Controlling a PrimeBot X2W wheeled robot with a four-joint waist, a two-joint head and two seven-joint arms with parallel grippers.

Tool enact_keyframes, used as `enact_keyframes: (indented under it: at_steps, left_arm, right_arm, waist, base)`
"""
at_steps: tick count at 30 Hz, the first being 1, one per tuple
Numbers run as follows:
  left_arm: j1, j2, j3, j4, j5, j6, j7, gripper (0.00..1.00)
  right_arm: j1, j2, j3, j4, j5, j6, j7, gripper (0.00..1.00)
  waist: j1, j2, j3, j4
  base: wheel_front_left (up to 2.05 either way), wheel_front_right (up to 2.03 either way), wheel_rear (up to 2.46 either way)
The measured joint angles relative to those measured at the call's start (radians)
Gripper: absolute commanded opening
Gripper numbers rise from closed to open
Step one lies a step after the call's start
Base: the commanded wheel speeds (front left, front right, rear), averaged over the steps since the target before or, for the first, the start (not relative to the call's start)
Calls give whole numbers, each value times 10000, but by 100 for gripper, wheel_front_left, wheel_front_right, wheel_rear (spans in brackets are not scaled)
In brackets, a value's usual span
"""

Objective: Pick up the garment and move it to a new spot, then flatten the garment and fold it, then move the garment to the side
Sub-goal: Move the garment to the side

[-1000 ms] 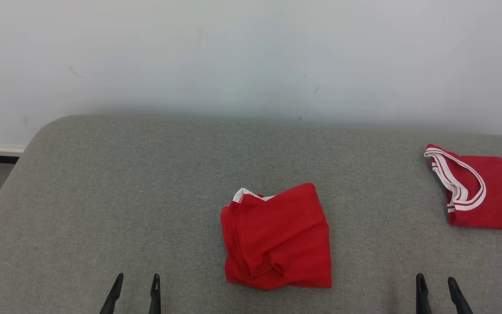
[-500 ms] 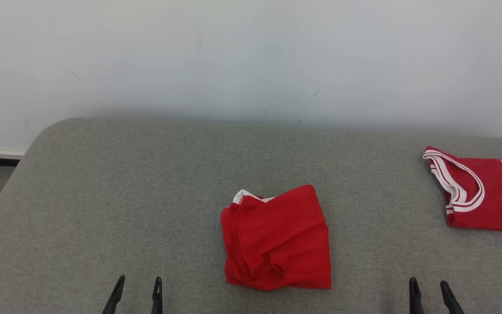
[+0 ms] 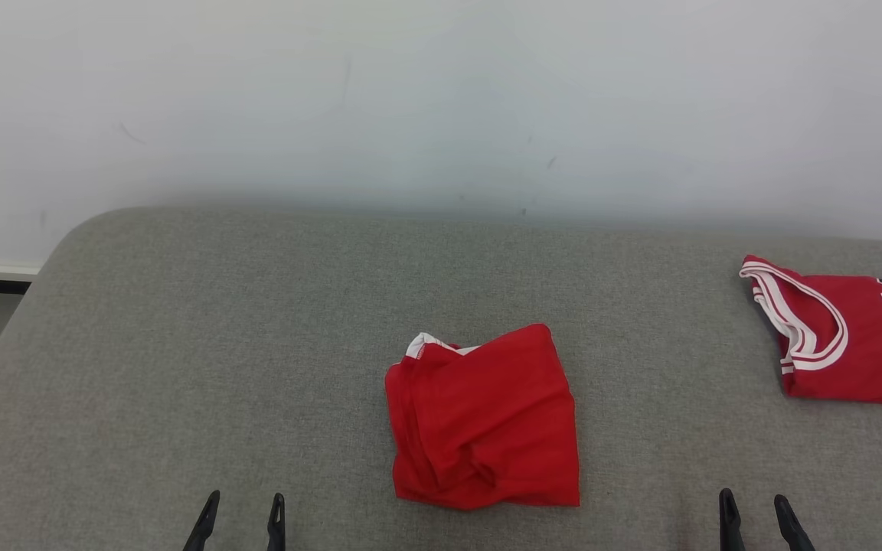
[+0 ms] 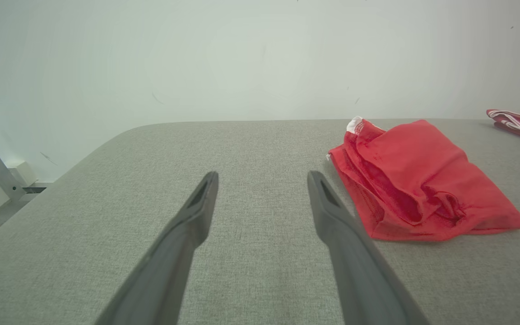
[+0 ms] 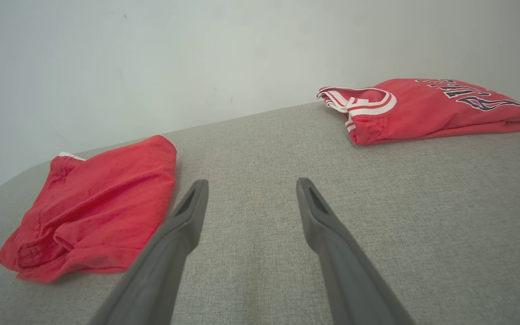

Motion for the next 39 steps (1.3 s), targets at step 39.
enact_keyframes:
  at_steps: [39]
  left_arm:
    - [-447, 0, -546, 113, -330, 79, 0, 100]
  right_arm:
    - [-4070, -4, 1306, 3336, -677, 0, -4, 100]
  waist:
    - [0, 0, 472, 1127]
  base:
    - [0, 0, 0]
